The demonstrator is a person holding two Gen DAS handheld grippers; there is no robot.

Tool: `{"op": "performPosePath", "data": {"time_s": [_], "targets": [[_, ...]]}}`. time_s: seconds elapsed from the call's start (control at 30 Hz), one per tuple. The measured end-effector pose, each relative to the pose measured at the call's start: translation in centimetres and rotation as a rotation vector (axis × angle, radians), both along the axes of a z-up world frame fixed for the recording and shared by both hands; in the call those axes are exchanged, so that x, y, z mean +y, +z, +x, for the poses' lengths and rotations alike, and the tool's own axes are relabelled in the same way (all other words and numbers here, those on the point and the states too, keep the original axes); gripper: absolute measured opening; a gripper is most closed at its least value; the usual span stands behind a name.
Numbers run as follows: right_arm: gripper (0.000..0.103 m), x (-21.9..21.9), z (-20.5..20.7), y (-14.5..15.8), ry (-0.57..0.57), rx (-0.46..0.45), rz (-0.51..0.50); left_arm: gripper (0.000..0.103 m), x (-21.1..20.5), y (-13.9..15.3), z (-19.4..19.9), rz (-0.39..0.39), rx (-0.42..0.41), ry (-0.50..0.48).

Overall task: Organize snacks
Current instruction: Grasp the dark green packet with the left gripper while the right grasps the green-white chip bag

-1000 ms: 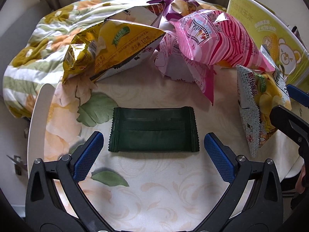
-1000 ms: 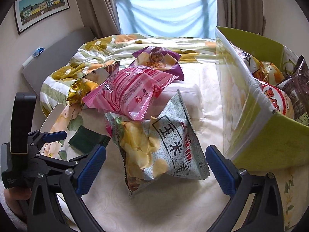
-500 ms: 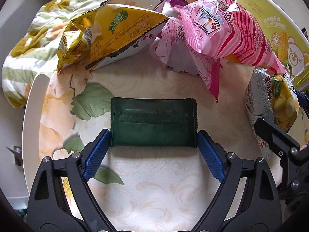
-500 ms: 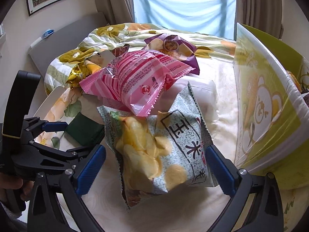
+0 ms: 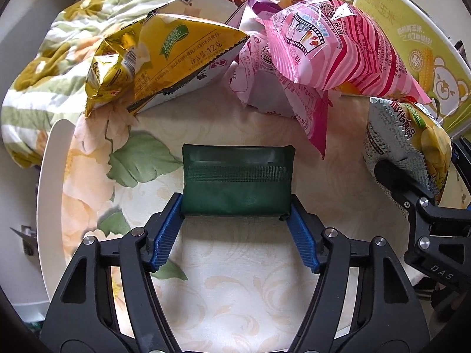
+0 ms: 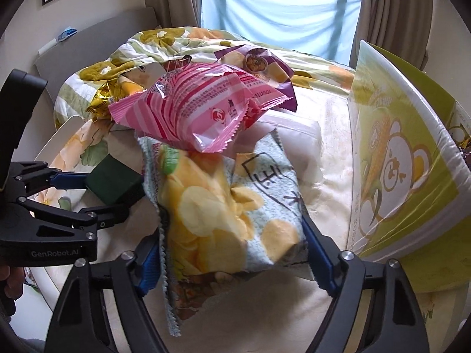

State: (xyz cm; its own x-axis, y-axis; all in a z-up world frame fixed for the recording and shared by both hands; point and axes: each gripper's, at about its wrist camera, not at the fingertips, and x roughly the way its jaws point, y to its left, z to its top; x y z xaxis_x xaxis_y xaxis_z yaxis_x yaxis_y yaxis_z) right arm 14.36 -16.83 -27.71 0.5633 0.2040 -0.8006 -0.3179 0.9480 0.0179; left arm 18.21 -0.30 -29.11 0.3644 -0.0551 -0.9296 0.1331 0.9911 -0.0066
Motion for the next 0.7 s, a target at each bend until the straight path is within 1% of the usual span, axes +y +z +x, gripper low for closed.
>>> {"op": "performPosePath", "data": {"time_s": [0.2, 0.4, 0.57, 0.7], "targets": [[0.071, -0.6, -0.8, 0.4, -0.037, 0.011, 0.013, 0.063, 1.0, 0.4, -0.1, -0.015, -0.004, 0.005], [0.071, -0.8, -2.2, 1.1, -0.073, 0.014, 0.014, 0.062, 1.6, 1.8, -1.0, -0.024, -0.032, -0.015], [0.071, -0.9, -3.6, 2.4, -0.109, -0.005, 0.013, 0.062, 1.8, 3.7, -2.1, -0.036, -0.070, -0.039], [0.071, -0.9, -4.8, 4.0, -0.138, -0.028, 0.016, 0.062, 2.1, 5.9, -3.0, -0.047, -0.103, -0.071]]}}
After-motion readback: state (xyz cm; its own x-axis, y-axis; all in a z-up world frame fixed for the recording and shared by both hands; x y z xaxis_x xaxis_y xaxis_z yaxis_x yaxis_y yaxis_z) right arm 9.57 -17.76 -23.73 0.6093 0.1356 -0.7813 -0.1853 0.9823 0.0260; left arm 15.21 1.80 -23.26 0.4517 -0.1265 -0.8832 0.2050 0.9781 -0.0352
